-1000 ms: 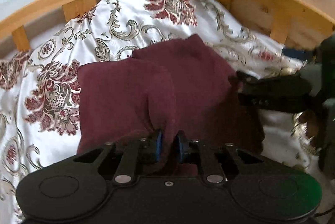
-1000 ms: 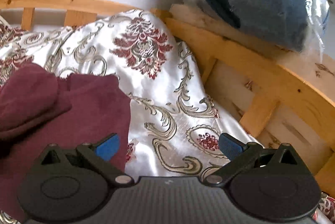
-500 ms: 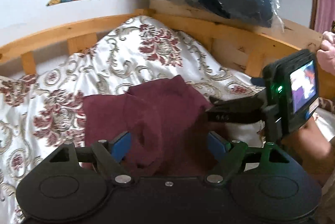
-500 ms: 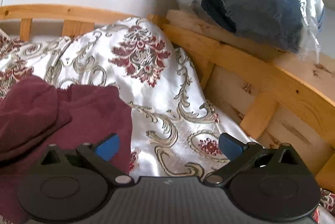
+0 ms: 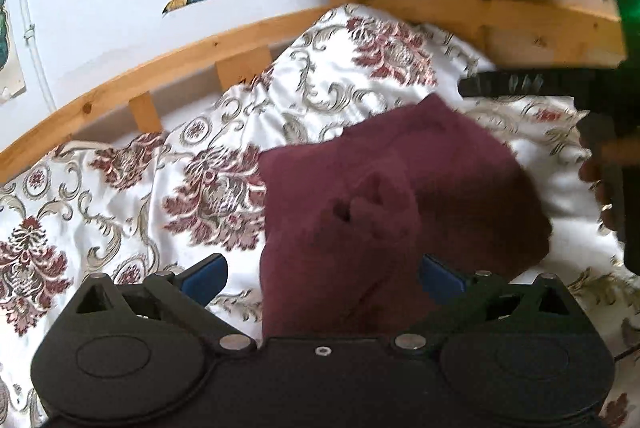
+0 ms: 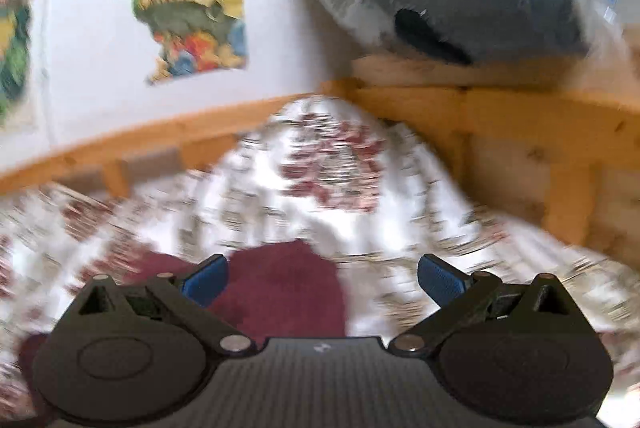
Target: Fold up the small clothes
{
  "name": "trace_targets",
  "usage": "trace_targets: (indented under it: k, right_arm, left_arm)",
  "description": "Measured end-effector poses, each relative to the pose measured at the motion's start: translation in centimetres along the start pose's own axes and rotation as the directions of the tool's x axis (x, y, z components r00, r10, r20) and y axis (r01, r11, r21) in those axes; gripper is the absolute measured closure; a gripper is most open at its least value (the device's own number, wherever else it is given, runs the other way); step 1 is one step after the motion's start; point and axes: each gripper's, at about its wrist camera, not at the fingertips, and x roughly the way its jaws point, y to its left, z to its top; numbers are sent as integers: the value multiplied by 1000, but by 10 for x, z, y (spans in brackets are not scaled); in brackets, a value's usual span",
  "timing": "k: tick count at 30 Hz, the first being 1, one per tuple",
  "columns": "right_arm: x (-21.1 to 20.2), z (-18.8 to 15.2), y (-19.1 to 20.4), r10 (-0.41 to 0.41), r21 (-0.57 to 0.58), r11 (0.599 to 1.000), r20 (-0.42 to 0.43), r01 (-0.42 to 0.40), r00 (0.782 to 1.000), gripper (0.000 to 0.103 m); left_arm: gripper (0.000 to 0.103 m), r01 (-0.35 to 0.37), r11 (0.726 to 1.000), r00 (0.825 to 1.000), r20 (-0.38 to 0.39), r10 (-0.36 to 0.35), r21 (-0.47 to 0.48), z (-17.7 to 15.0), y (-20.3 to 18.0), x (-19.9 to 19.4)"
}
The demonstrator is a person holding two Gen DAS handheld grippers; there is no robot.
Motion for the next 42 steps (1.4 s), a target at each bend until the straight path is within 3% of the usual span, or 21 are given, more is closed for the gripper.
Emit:
trace_targets:
  k: [3, 4, 5, 10, 14, 20, 25, 27, 30, 32, 33, 35, 37, 42]
  right_arm:
    - [3, 0, 0, 135, 78, 988, -13, -133, 991, 0]
    - [6, -1, 3, 219, 109, 971, -26, -215, 975, 0]
    - [6, -1, 3, 219, 109, 971, -26, -215, 975, 0]
    - [20, -11, 25, 367, 114, 928, -92, -356, 926, 0]
    - [41, -24, 42, 419, 159, 904, -155, -396, 894, 0]
    - [71, -40, 39, 469, 312, 865, -228, -392, 853, 0]
    - [75, -45, 43, 440, 287, 884, -249, -368, 863, 0]
    - [76, -47, 46, 429, 275, 891, -248, -362, 868, 4]
    - [77, -48, 48, 407, 252, 903, -251, -347, 878, 17]
    - [79, -48, 49, 397, 257, 907, -257, -334, 881, 33]
    - [79, -48, 48, 395, 267, 906, -257, -328, 882, 38]
    - [79, -49, 45, 394, 291, 902, -252, -319, 884, 58]
    - [80, -49, 40, 384, 308, 902, -247, -304, 890, 69]
    - [76, -46, 36, 374, 314, 900, -202, -302, 905, 82]
  left_arm:
    - [1, -13, 1000, 1000, -16, 14, 9, -2, -2, 3]
    - [1, -12, 1000, 1000, -19, 13, 12, -3, -4, 4]
    - [1, -12, 1000, 1000, -22, 13, 17, -3, -5, 4]
    - [1, -23, 998, 999, -32, 24, 52, -5, -10, 6]
    - [1, -33, 998, 999, -33, 35, 58, -6, -11, 6]
    - [4, -35, 996, 999, -29, 38, 86, -7, -13, 6]
    - [17, -14, 995, 999, -46, 19, 98, -8, -13, 10]
    - [25, -17, 994, 999, -50, 22, 104, -9, -14, 11]
    - [47, -13, 994, 998, -63, 20, 105, -9, -14, 13]
    - [60, -21, 995, 998, -60, 27, 102, -10, -13, 13]
    - [61, -21, 995, 998, -57, 27, 102, -10, -13, 13]
    - [68, -16, 995, 998, -57, 21, 97, -10, -13, 13]
    - [72, -8, 995, 998, -57, 14, 104, -10, -14, 13]
    - [81, 18, 992, 999, -34, -14, 128, -11, -21, 9]
